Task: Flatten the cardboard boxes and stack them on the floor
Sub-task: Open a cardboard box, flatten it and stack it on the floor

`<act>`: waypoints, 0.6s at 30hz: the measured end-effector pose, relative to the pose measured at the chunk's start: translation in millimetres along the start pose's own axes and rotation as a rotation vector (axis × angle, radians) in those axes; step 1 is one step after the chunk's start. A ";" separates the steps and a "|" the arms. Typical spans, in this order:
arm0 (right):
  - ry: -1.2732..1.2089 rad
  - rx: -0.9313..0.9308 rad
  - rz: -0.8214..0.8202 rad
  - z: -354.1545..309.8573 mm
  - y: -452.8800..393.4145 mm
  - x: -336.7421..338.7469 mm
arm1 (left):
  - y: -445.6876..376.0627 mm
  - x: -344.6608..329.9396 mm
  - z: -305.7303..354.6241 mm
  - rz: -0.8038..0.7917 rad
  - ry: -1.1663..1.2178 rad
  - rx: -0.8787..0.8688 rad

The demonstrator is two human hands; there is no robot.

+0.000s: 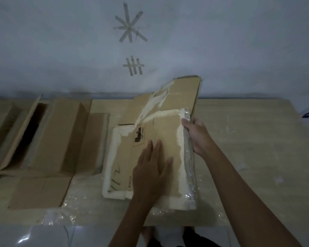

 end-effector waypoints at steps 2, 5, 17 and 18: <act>0.120 0.004 0.054 14.9 -2.8 33.8 | -9.2 -40.5 -4.7 -0.097 -0.074 0.031; 0.388 0.020 0.150 34.5 -12.5 91.4 | -24.9 -102.0 -10.7 -0.318 -0.197 -0.019; 0.733 -0.050 0.217 137.2 -47.9 187.8 | -159.0 -89.9 -89.7 0.105 -0.150 0.611; 0.690 -0.056 0.217 138.1 -47.7 190.2 | -160.7 -78.9 -92.0 0.186 -0.148 0.678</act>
Point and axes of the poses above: each hand's wrist, its own y-axis away from the middle knuckle, its own x-axis out of the back of the hand, z = x × y, the point moved 8 cm from there along -y, towards the middle knuckle, and after that the axes turned 9 degrees about x, right-handed, at the moved point
